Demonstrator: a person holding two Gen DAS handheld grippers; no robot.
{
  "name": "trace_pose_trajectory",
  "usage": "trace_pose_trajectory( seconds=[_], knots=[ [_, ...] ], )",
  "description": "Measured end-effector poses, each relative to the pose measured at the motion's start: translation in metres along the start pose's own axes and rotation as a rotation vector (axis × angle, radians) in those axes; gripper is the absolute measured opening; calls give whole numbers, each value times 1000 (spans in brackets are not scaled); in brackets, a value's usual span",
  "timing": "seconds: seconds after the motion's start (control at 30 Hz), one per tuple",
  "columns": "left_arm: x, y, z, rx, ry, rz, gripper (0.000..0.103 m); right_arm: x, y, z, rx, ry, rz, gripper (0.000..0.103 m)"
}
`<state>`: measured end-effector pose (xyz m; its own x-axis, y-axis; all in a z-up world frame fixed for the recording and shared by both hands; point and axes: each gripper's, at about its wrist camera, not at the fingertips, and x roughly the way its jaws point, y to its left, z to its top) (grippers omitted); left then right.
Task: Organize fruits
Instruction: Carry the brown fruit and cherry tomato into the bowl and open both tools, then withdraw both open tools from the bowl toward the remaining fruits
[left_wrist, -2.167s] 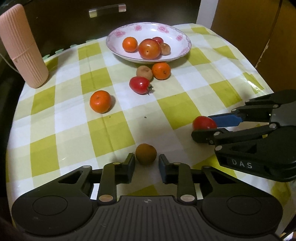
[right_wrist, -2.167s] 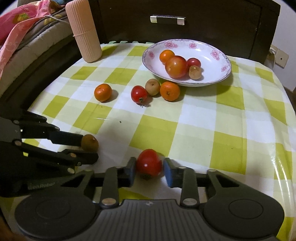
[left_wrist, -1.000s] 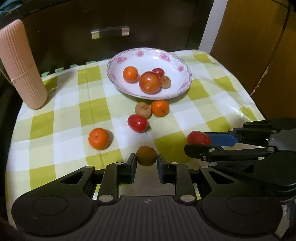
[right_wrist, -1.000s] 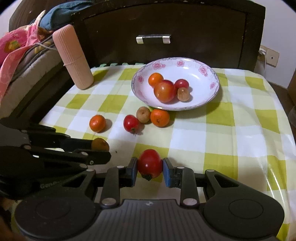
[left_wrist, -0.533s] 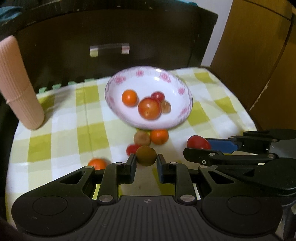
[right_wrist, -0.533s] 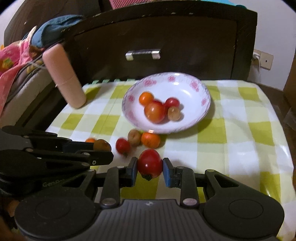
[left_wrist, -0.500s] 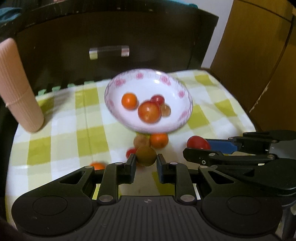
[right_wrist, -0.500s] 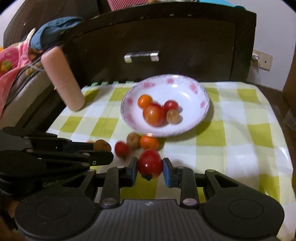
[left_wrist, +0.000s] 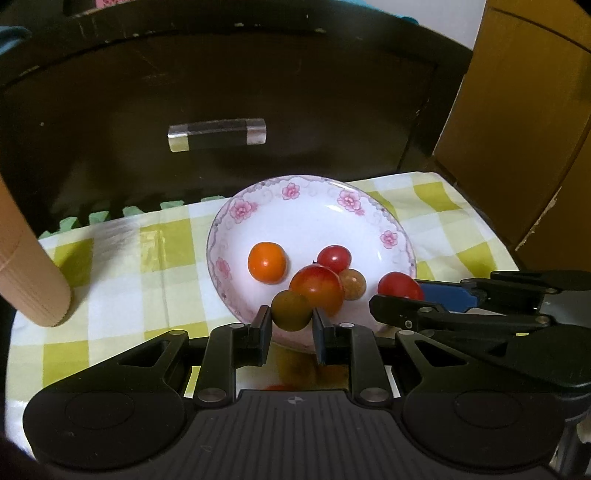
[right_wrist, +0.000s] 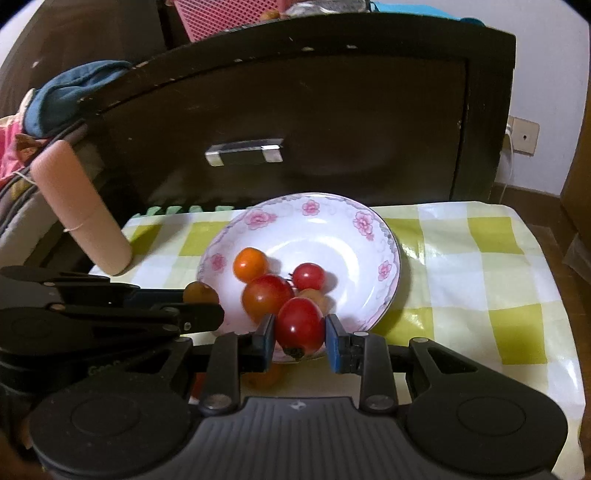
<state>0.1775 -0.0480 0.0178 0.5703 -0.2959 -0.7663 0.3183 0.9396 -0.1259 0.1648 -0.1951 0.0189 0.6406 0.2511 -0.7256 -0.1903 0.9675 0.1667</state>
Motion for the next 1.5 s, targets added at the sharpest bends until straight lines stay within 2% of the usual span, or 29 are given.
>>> trace_pose_trajectory(
  seconds=[0.67,1.03,1.2,1.5],
  knots=[
    [29,11,6,-32,27,22,31,31,-10,7,-17,0,-6,29],
    [26,13,10,-45,7,41,45,33,-12,17,-23,-18,-27,29],
    [20,13,12,-44,-10,43,54,30,-13,20,-20,-30,-35,29],
    [-1,8,13,-25,-41,37,56,9,-9,22,-17,-61,-50,29]
  ],
)
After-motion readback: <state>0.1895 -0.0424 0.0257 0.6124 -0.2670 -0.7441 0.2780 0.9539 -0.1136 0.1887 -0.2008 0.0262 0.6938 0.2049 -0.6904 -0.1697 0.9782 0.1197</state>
